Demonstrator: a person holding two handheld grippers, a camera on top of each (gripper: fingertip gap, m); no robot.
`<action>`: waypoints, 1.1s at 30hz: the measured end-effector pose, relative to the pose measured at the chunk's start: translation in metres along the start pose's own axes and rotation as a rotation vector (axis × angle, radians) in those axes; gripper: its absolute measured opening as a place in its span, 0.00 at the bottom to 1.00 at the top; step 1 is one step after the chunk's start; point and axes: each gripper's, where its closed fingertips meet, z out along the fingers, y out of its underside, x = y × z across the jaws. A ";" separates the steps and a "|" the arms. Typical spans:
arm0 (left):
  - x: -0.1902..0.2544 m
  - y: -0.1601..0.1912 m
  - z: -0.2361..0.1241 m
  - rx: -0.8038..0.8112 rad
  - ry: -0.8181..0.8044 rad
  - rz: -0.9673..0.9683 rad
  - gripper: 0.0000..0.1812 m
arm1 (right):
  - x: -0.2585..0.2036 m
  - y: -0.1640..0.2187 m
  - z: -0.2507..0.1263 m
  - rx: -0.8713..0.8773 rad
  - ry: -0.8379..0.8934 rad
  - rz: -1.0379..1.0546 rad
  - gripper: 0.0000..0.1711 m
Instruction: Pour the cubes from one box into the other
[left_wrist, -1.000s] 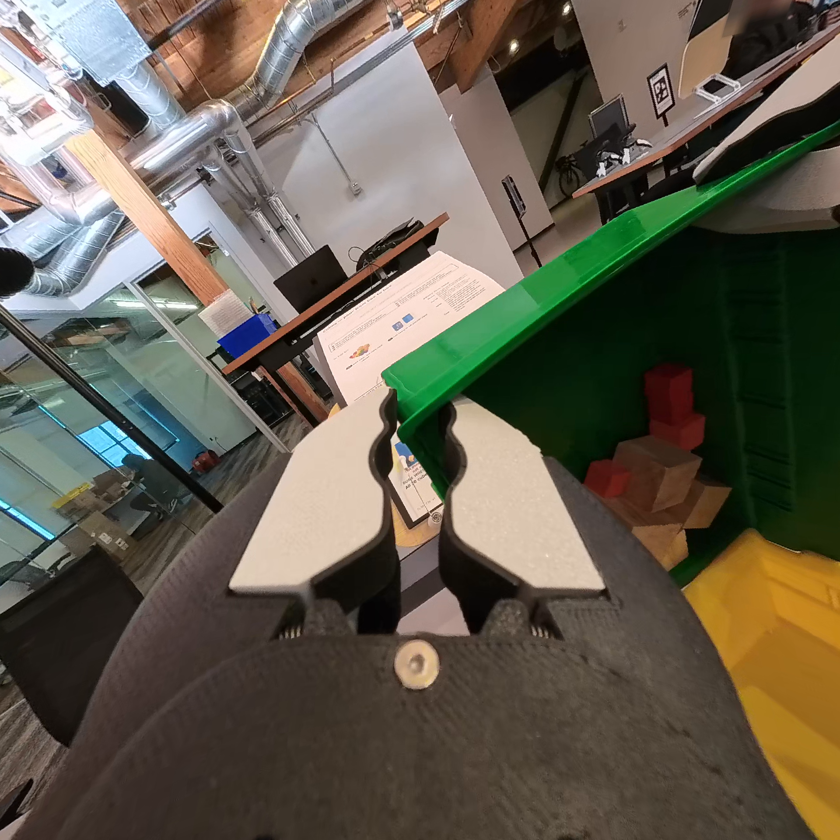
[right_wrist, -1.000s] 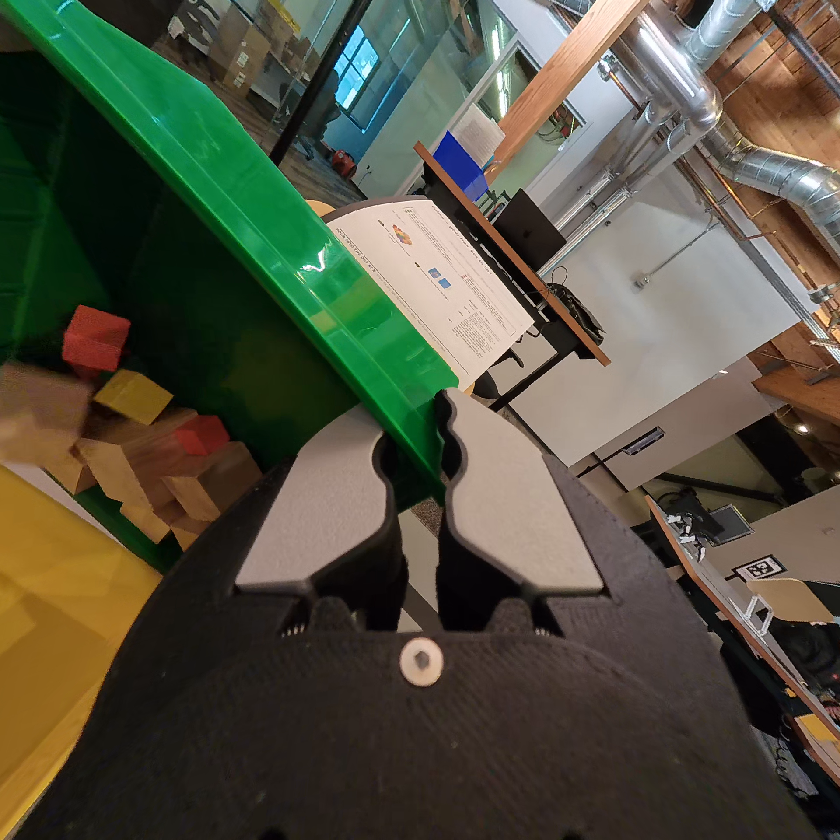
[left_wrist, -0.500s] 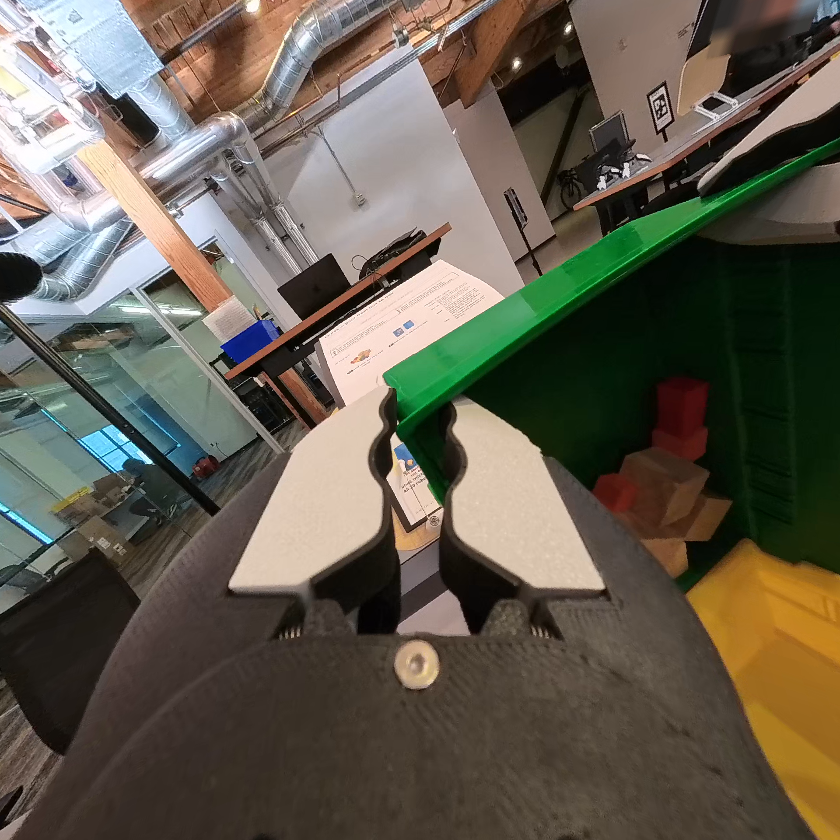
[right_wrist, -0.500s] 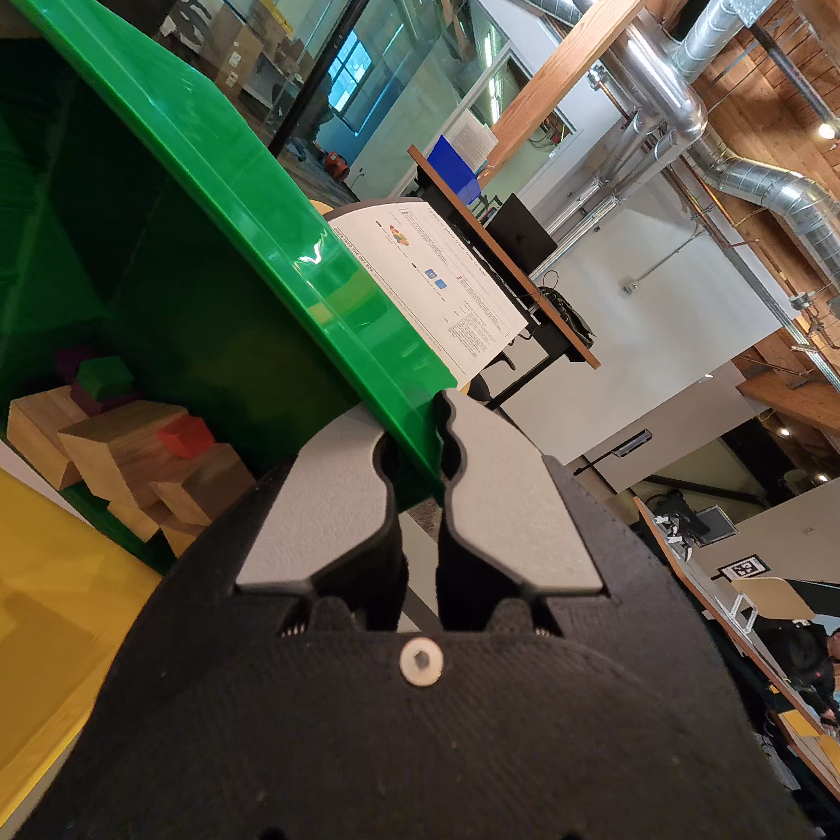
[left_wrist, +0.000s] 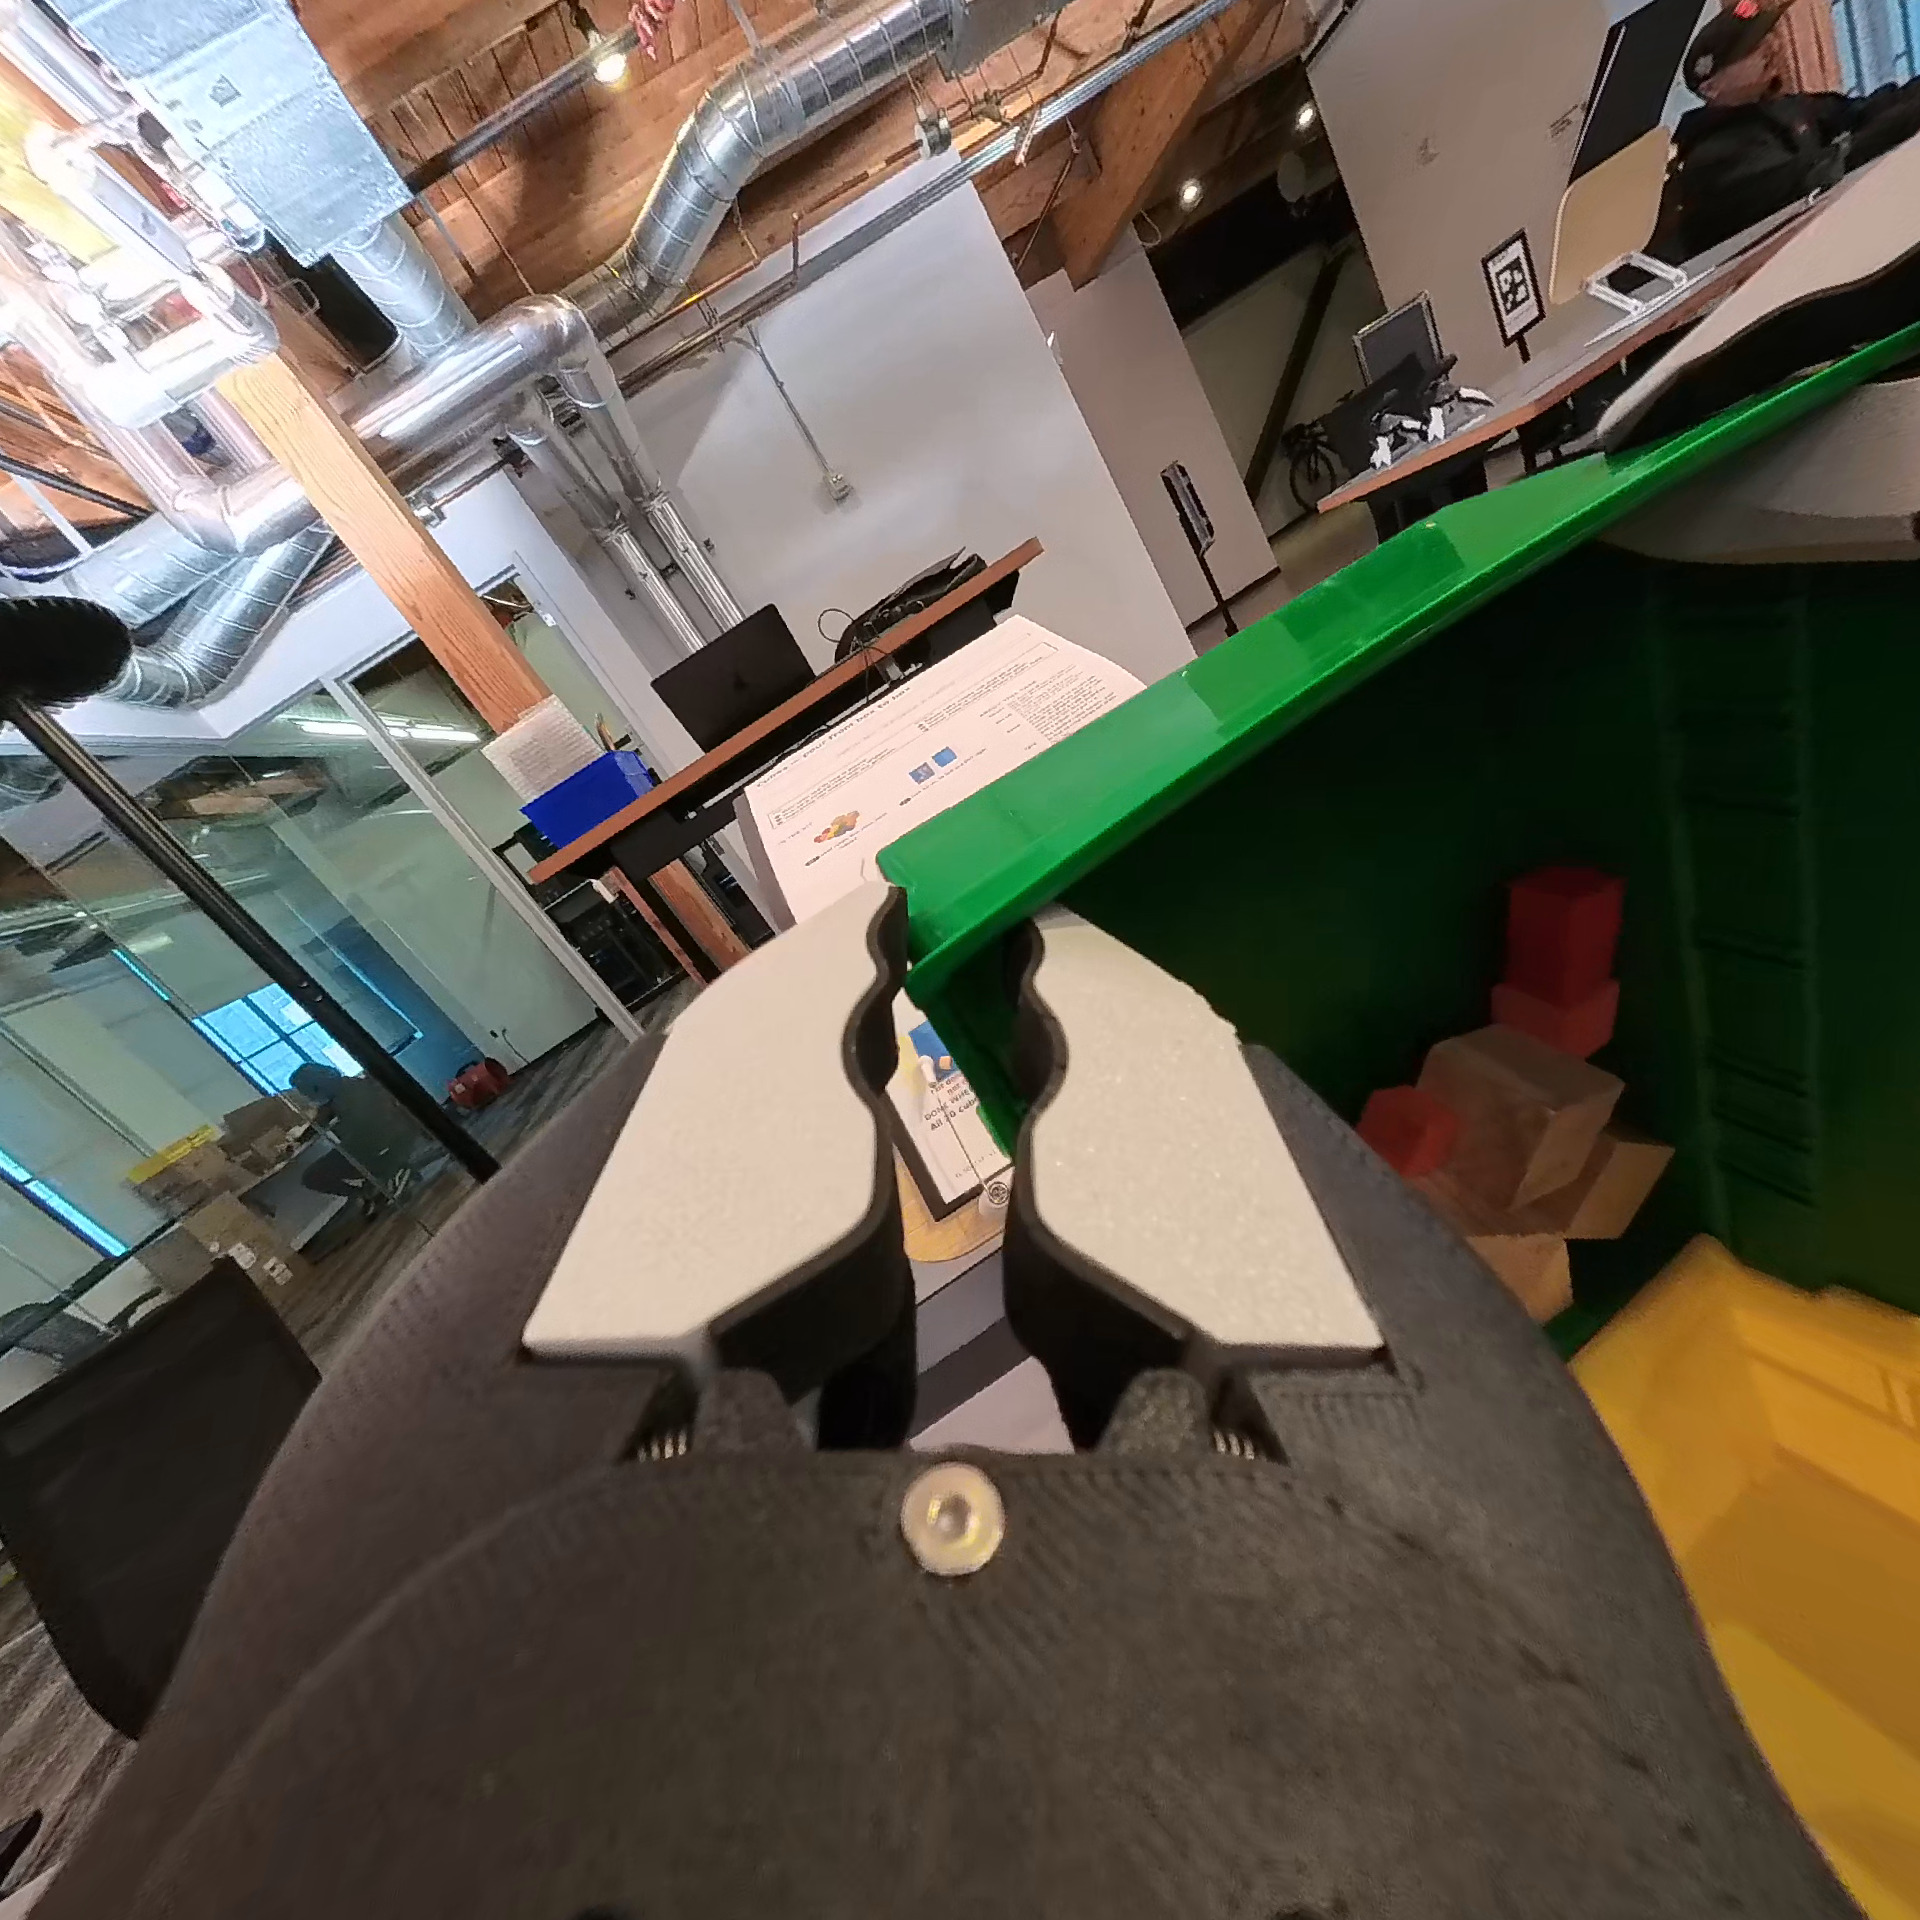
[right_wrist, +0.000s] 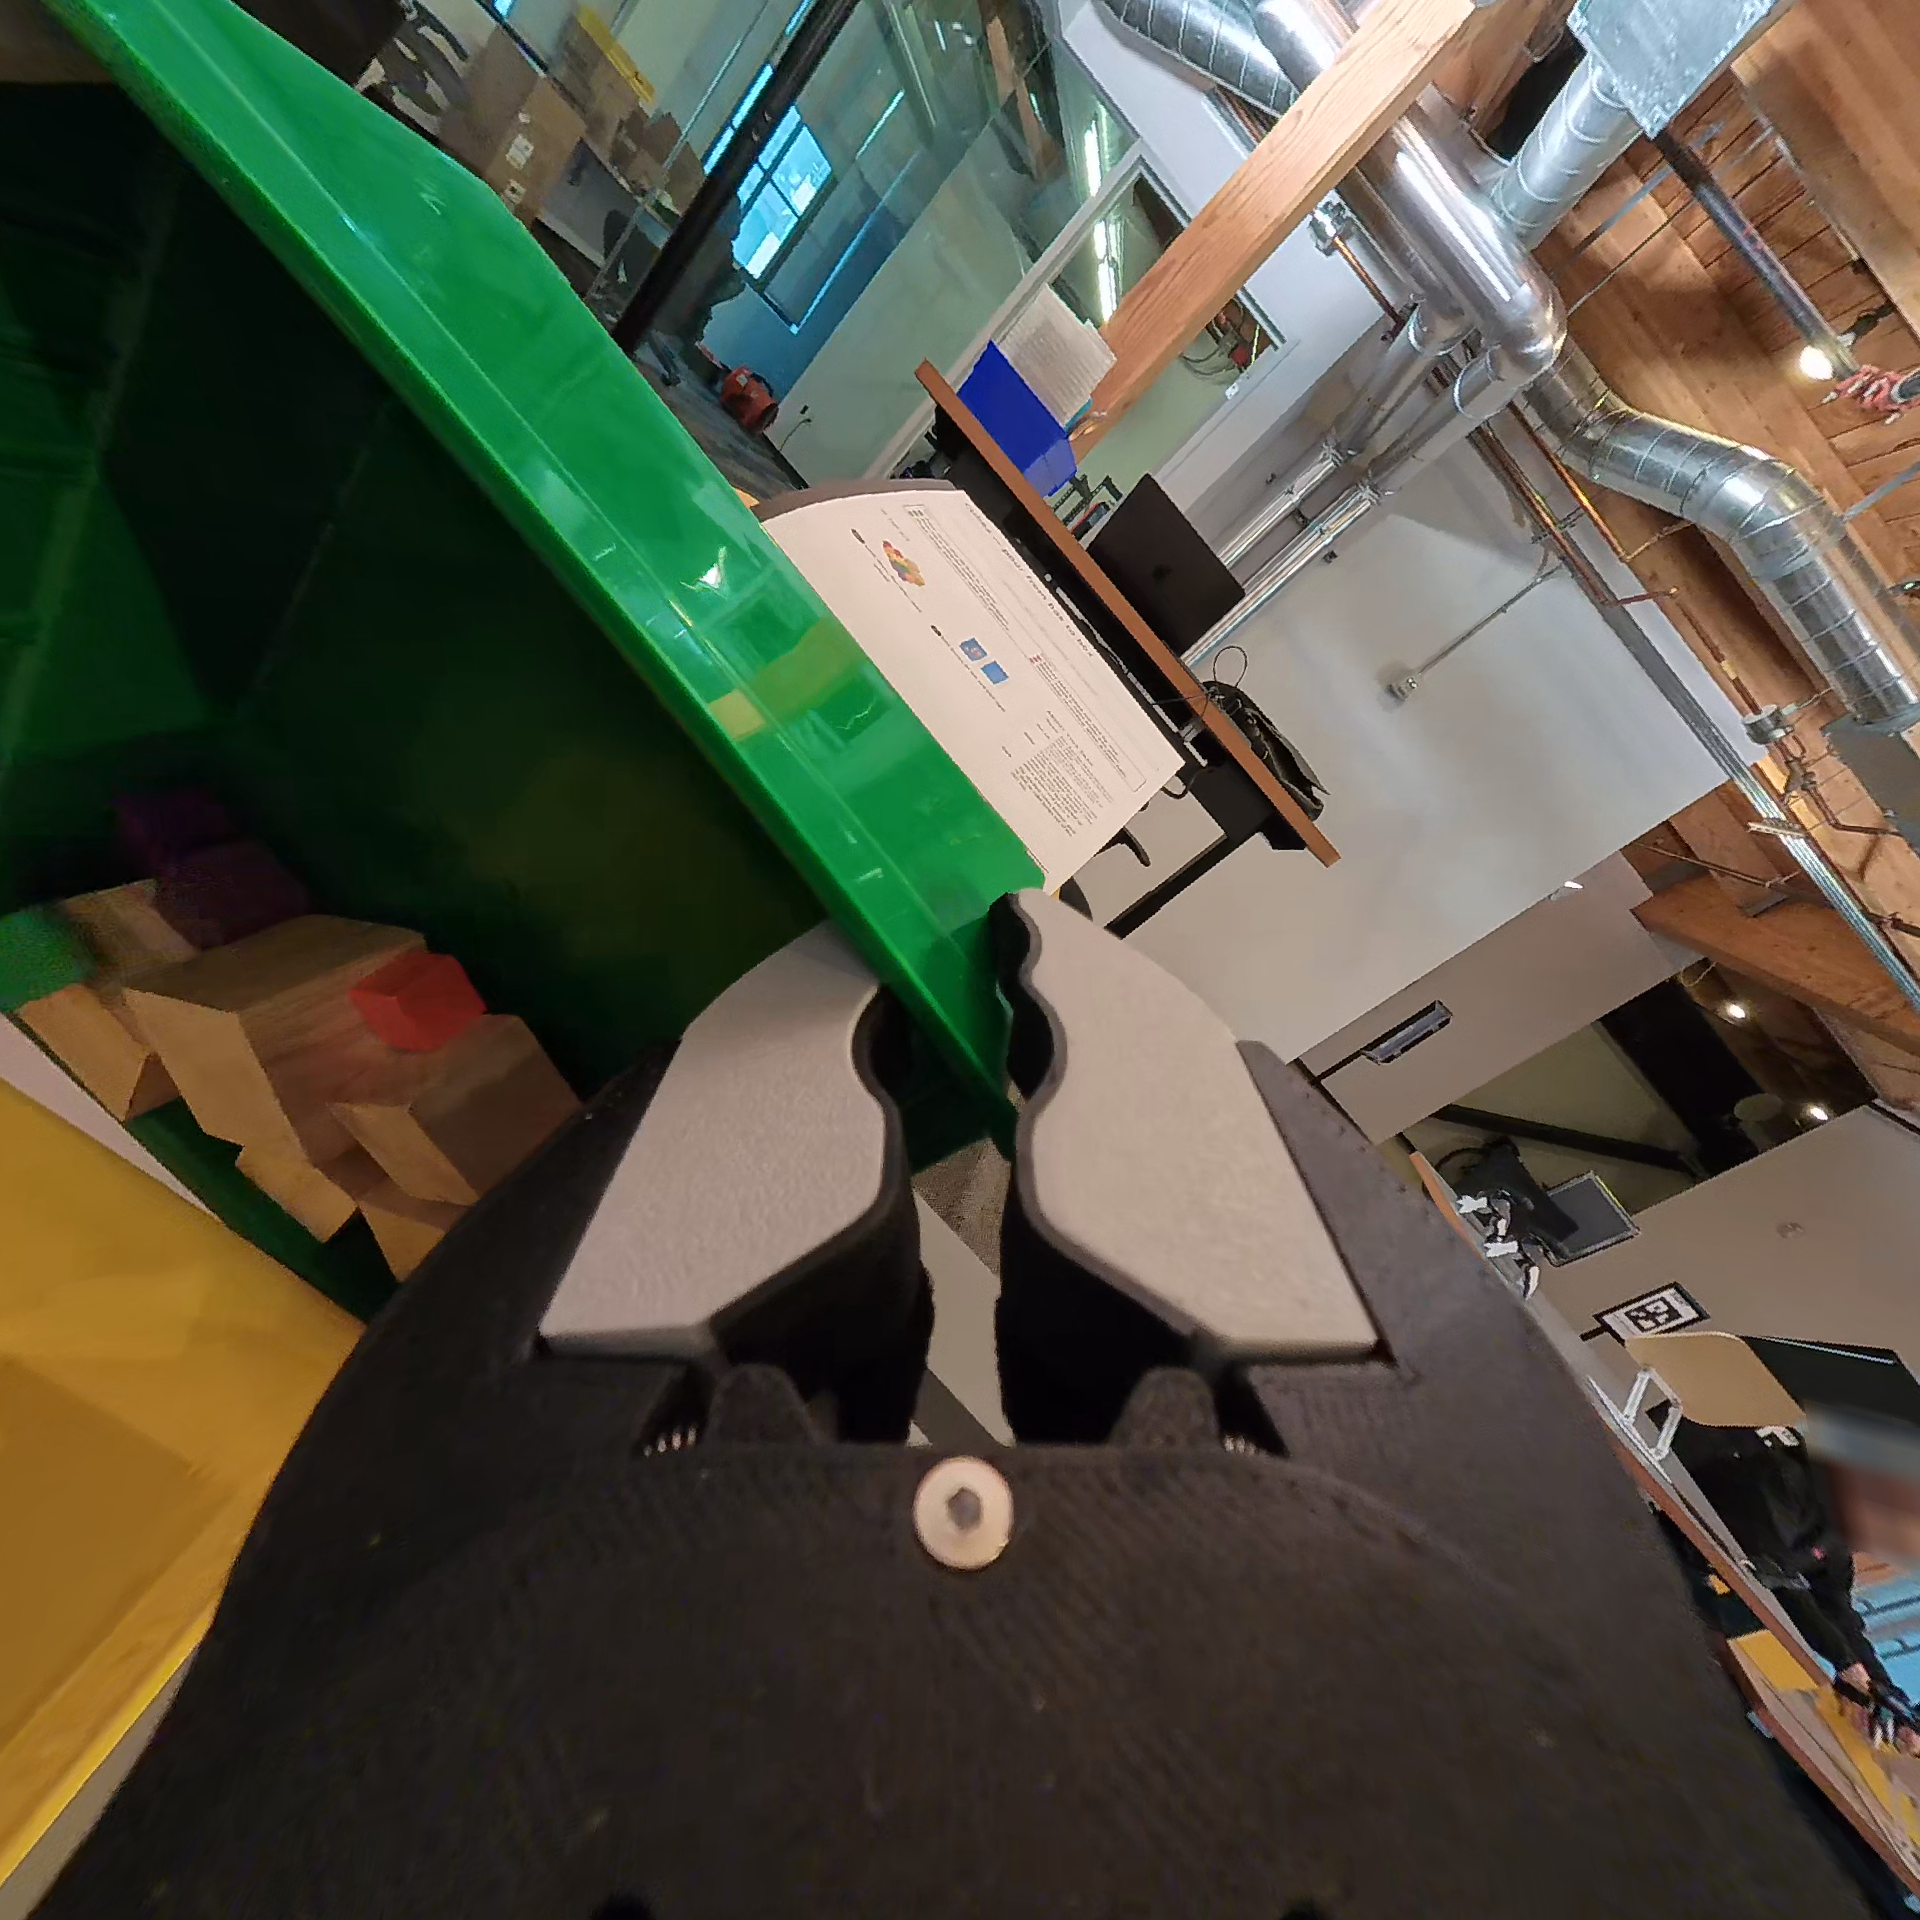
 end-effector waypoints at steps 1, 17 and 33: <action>0.000 0.000 -0.001 0.004 -0.002 -0.002 0.09 | 0.000 -0.001 -0.001 0.001 0.004 -0.006 0.05; -0.002 -0.001 -0.011 0.036 -0.024 -0.001 0.09 | -0.003 -0.009 -0.009 0.020 0.037 -0.049 0.05; -0.005 -0.003 -0.018 0.064 -0.039 -0.004 0.09 | -0.003 -0.018 -0.015 0.039 0.058 -0.084 0.05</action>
